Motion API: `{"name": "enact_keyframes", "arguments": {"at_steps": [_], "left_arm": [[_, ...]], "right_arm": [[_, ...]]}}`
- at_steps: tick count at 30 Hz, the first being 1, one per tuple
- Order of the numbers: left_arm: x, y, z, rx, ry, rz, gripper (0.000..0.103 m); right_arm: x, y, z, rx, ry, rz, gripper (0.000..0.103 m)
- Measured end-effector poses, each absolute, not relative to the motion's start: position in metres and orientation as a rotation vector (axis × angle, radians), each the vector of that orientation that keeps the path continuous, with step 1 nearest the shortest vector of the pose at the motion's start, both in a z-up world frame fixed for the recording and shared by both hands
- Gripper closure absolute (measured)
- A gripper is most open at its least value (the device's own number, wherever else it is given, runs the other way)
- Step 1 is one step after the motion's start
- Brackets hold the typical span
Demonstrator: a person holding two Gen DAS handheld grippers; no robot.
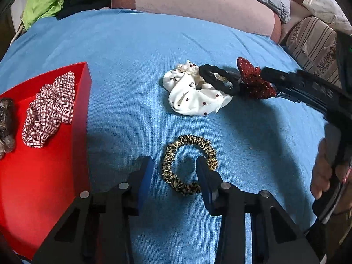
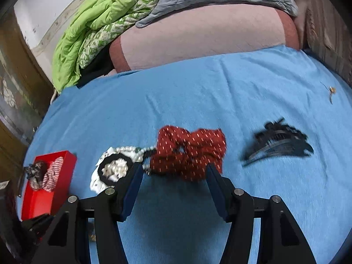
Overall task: Organize jewelry
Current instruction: 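Grasp the leopard-print hair tie with left tool while right tool grasps red polka-dot scrunchie, then carry hair tie and polka-dot scrunchie into the red tray and open both tools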
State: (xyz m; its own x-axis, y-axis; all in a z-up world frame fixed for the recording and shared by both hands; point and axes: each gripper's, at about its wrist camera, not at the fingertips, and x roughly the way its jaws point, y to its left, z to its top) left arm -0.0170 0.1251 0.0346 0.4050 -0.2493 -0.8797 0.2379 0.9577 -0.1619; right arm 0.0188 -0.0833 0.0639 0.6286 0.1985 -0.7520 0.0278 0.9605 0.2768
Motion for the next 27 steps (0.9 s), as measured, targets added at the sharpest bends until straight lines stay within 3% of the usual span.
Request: {"name": "enact_keyframes", "arguments": {"at_steps": [3, 5, 6, 7, 9, 13, 27], "left_arm": [[-0.017, 0.124, 0.035, -0.006, 1.104, -0.307, 0.071], [-0.015, 0.122, 0.033, -0.007, 1.107, -0.301, 0.093], [-0.015, 0.122, 0.032, -0.009, 1.11, -0.302, 0.094], [-0.015, 0.122, 0.032, -0.014, 1.108, -0.304, 0.095], [-0.016, 0.123, 0.034, -0.026, 1.105, -0.31, 0.096], [-0.022, 0.125, 0.042, -0.046, 1.091, -0.324, 0.096], [-0.06, 0.126, 0.091, -0.089, 0.997, -0.344, 0.097]], "right_arm": [[0.033, -0.079, 0.057, 0.236, 0.902, 0.08, 0.04], [0.038, -0.078, 0.052, 0.216, 0.916, 0.075, 0.04], [0.04, -0.078, 0.05, 0.211, 0.921, 0.074, 0.05], [0.042, -0.079, 0.047, 0.214, 0.936, 0.079, 0.074], [0.042, -0.083, 0.044, 0.235, 0.956, 0.089, 0.09], [0.028, -0.091, 0.052, 0.275, 0.929, 0.089, 0.095], [-0.056, -0.091, 0.093, 0.277, 0.861, 0.093, 0.095]]}}
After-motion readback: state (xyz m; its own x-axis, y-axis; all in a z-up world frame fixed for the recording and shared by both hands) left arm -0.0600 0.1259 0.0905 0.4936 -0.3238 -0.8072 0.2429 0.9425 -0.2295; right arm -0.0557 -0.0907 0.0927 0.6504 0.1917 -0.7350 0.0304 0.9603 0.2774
